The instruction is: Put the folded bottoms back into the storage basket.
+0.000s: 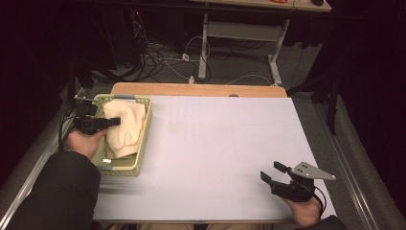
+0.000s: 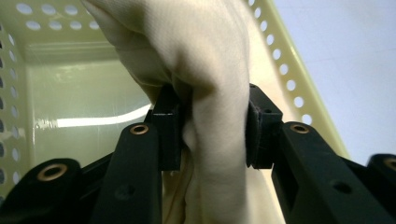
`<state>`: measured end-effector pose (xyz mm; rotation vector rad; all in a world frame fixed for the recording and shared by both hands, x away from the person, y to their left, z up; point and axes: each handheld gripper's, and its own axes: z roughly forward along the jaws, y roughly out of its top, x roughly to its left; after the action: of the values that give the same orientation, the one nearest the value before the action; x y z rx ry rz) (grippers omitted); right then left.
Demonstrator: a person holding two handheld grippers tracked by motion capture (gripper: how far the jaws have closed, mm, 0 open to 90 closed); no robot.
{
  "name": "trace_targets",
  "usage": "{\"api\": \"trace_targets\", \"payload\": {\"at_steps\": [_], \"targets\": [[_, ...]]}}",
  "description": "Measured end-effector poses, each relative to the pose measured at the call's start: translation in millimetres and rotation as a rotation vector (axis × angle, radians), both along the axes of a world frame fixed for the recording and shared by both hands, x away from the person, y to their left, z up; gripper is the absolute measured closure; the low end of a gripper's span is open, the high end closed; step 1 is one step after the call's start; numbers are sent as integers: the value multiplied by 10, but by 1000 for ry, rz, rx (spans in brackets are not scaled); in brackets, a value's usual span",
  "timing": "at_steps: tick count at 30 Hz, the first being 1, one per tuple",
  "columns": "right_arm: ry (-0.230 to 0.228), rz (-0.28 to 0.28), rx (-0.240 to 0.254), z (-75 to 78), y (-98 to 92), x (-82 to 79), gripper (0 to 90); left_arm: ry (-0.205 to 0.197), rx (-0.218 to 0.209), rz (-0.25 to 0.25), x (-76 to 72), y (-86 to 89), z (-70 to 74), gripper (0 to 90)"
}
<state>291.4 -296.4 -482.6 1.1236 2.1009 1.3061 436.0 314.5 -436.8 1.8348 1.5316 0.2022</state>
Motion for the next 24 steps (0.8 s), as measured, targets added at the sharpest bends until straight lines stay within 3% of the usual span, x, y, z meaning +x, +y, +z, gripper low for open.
{"api": "trace_targets", "payload": {"at_steps": [7,17,24], "targets": [[2,1,3,-2,-2,1,328,15,14,22,77,-13,-72,601],[4,2,3,-4,-1,2,328,88,93,65,165,67,-217,585],[3,1,4,-6,-2,5,328,137,88,76,188,113,-327,553]]}}
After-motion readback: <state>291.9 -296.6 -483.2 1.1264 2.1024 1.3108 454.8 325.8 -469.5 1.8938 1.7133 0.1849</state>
